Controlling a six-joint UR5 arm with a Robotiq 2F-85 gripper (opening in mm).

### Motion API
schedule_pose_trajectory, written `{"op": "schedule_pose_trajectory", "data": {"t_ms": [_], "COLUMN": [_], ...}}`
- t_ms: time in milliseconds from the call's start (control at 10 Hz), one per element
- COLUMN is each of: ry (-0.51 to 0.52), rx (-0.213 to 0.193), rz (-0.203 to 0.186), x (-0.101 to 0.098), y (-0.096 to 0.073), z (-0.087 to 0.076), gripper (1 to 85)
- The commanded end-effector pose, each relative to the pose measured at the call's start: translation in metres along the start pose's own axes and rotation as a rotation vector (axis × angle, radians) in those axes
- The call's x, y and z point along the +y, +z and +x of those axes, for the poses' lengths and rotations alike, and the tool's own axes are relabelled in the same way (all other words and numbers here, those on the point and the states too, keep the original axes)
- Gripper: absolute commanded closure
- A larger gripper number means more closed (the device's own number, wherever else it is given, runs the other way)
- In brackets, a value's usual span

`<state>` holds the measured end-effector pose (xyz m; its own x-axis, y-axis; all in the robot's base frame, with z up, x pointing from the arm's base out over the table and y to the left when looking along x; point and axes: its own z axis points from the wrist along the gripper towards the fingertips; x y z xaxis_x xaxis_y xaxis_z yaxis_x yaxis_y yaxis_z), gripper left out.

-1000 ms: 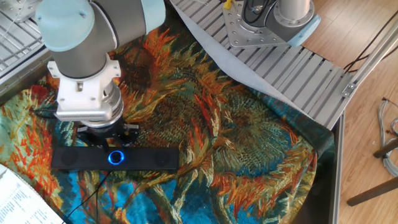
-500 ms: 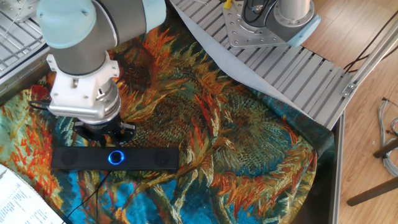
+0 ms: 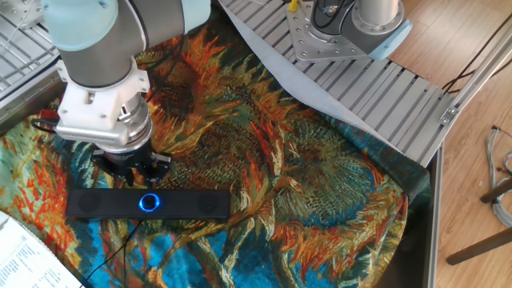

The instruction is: Turn the knob to increase the volume of the speaker

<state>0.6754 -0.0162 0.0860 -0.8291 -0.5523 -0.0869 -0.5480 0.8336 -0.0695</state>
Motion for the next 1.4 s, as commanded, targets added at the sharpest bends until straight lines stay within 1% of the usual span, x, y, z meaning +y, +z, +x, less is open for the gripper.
{"op": "schedule_pose_trajectory", "data": {"t_ms": [0, 100, 300, 400, 500, 600, 700, 800, 900, 1000, 1100, 1300], "ry": [0.003, 0.010, 0.002, -0.024, -0.040, -0.083, -0.136, -0.178, -0.215, -0.229, -0.267, -0.276], "rx": [-0.012, -0.034, -0.037, -0.046, -0.084, -0.074, -0.047, -0.041, -0.052, -0.047, -0.035, -0.033], "rz": [0.033, 0.025, 0.026, 0.018, 0.003, 0.007, 0.042, 0.051, 0.042, 0.035, 0.050, 0.049], "x": [-0.005, -0.002, 0.000, 0.000, 0.002, -0.001, -0.013, -0.018, -0.016, -0.014, -0.018, -0.021], "y": [-0.008, -0.009, -0.006, -0.002, 0.000, -0.006, -0.006, -0.006, -0.007, -0.011, -0.011, -0.011], "z": [-0.008, -0.016, -0.023, -0.027, -0.037, -0.028, -0.016, -0.006, -0.003, 0.004, 0.012, 0.021], "gripper": [51.3, 51.3, 53.0, 55.0, 55.0, 55.3, 55.0, 53.3, 48.0, 48.0, 48.0, 47.7]}}
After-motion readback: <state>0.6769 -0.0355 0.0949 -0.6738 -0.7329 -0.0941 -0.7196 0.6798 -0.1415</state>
